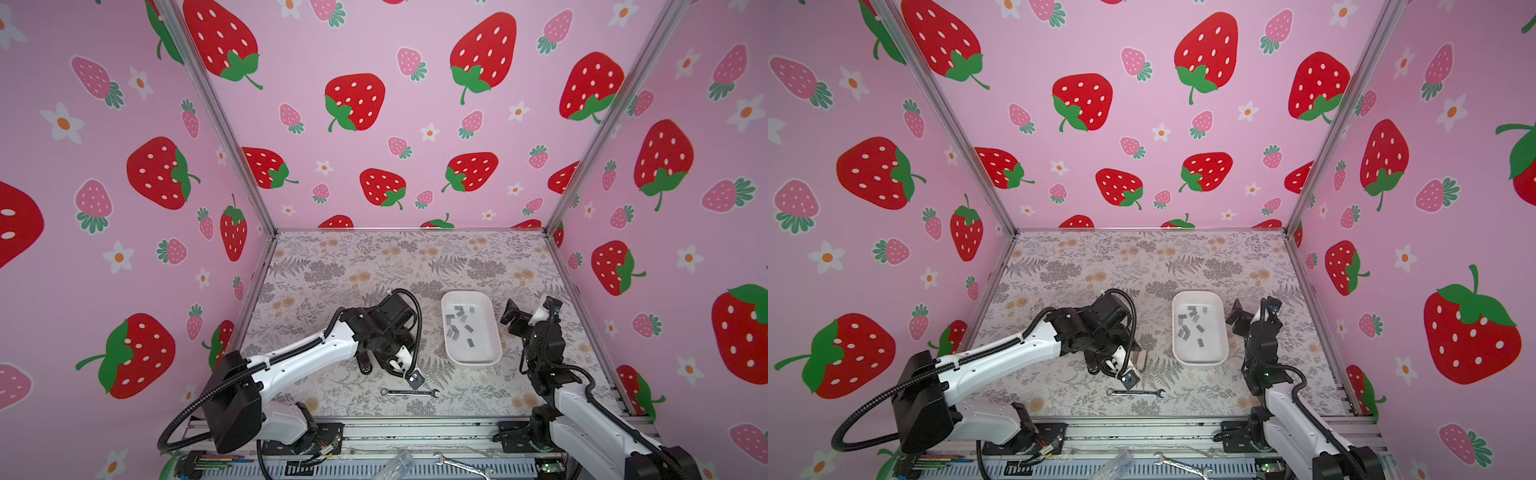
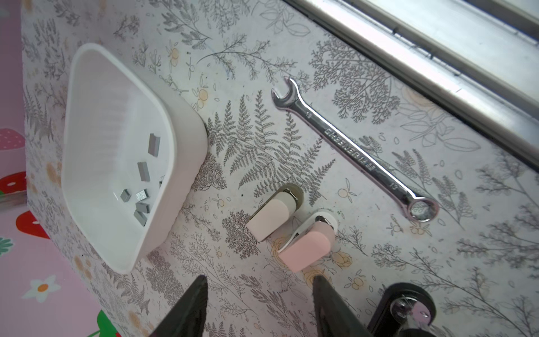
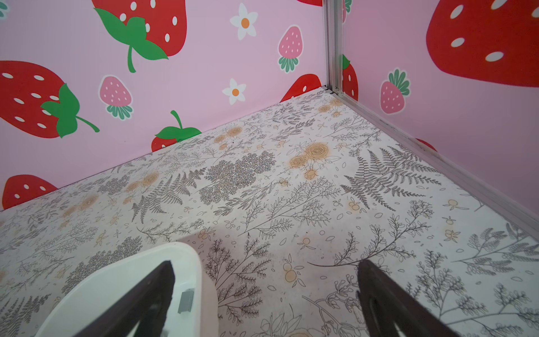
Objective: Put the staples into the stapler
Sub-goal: 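Reach the left gripper down to the black stapler while the right arm rises, then close the left gripper on the black stapler's end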
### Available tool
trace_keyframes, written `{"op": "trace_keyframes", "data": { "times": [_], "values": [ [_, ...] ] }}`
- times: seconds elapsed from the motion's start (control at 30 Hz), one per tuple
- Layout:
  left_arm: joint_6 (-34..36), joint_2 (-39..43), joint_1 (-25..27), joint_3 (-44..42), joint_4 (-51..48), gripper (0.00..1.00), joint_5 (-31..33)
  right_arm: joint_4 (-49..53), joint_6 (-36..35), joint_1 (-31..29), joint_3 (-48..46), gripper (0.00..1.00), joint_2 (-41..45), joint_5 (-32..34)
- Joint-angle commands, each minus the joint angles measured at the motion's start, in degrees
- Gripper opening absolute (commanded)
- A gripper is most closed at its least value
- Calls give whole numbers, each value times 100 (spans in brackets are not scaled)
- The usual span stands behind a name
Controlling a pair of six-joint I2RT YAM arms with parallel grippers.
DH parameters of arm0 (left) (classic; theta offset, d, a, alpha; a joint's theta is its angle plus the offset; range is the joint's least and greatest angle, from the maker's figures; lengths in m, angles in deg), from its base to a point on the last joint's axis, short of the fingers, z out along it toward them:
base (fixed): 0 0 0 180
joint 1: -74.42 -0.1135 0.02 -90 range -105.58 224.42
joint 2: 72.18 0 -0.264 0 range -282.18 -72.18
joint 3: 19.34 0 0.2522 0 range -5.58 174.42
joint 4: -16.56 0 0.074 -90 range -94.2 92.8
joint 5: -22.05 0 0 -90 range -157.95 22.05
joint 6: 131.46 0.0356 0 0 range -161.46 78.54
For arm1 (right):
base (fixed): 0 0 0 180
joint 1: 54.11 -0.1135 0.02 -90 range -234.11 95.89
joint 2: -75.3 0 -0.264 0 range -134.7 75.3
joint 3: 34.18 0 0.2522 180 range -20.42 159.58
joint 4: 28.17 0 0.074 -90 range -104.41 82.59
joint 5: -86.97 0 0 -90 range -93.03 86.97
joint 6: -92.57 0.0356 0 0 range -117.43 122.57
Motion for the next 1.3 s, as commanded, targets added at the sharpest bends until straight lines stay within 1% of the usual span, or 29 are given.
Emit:
{"op": "trace_keyframes", "data": {
  "times": [0.0, 0.1, 0.17, 0.27, 0.4, 0.6, 0.77, 1.0, 1.27],
  "values": [
    [515, -152, 278, -75, -103, 58, 329, 44, 47, -21, 145, 99, 42, -33],
    [541, -203, 466, -174, -2, 56, 562, 55, 46, -22, 171, 99, -8, -61],
    [461, -279, 507, -129, 5, 54, 612, 64, 35, -21, 186, 99, -34, -93],
    [467, -505, 516, -77, 24, 50, 872, 90, 35, -21, 192, 99, -36, -115],
    [585, -741, 598, -120, 313, 49, 1183, 99, 31, -21, 166, 99, 25, -114],
    [513, -1135, 710, 138, 221, 48, 1374, 99, 30, -22, 165, 99, 37, -119],
    [614, -1490, 780, 280, 160, 42, 1677, 90, 33, -22, 164, 99, 28, -126],
    [536, -1878, 831, 535, 200, 37, 2093, 82, 27, -21, 164, 99, 33, -157],
    [511, -2235, 850, 723, 301, 36, 2190, 73, 20, -23, 147, 99, 59, -166]
  ]
}}
